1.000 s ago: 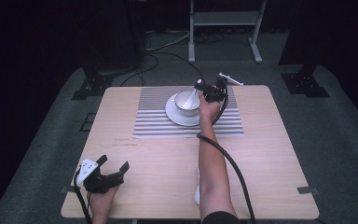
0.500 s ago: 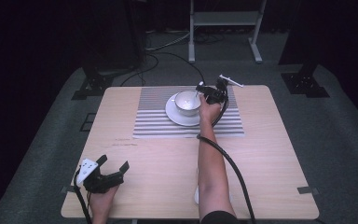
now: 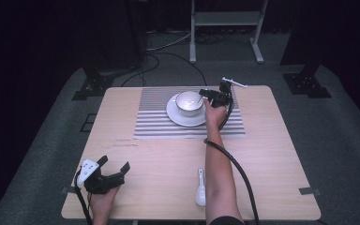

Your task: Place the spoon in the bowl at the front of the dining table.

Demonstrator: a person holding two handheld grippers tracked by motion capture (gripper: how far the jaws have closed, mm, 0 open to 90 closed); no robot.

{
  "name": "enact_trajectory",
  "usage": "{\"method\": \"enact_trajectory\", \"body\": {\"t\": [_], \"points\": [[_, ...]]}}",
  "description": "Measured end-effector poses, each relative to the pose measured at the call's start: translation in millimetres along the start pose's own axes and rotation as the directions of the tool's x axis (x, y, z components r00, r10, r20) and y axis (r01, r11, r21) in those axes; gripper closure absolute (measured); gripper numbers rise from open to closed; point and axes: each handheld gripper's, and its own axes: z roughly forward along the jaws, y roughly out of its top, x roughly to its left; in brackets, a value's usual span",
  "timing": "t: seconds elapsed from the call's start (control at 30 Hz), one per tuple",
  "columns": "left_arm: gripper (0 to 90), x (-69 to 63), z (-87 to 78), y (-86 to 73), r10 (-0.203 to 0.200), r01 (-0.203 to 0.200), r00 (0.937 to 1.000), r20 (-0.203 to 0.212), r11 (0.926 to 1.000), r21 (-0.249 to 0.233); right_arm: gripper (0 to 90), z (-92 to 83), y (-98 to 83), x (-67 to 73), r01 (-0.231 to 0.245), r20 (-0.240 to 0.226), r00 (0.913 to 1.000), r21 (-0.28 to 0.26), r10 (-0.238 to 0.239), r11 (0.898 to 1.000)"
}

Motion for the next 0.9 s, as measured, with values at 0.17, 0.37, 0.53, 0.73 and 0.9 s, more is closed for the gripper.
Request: {"method": "enact_trajectory", "body": {"t": [0.17, 0.37, 0.53, 0.73, 0.9], "points": [[0.0, -0.2, 0.3, 0.1, 0.002, -0.002, 1.0000, 0.001, 1.0000, 0.003, 71.4, -3.8, -2.8, -7.3, -0.015, -0.014, 0.9998, 0.020, 0.015, 1.000], [0.0, 0.4, 0.5, 0.1, -0.003, 0.003, 1.0000, 0.000, 1.0000, 0.004, 67.0, -10.9, -7.1, -17.1, -0.034, -0.030, 0.9990, 0.022, 0.035, 0.999], [0.0, 0.1, 0.8, 0.2, 0.006, -0.006, 1.0000, -0.002, 0.9999, 0.011, 59.9, -16.4, -8.2, -20.3, -0.036, -0.054, 0.9978, 0.034, 0.037, 0.999], [0.0, -0.4, 1.1, 0.0, 0.006, -0.006, 1.0000, -0.004, 0.9999, 0.013, 50.7, -23.5, -8.0, -24.1, -0.044, -0.061, 0.9970, 0.057, 0.047, 0.997], [0.0, -0.6, 1.3, 0.0, 0.008, -0.008, 1.0000, -0.005, 0.9999, 0.015, 45.3, -27.8, -9.3, -26.6, -0.051, -0.079, 0.9952, 0.062, 0.056, 0.997]]}}
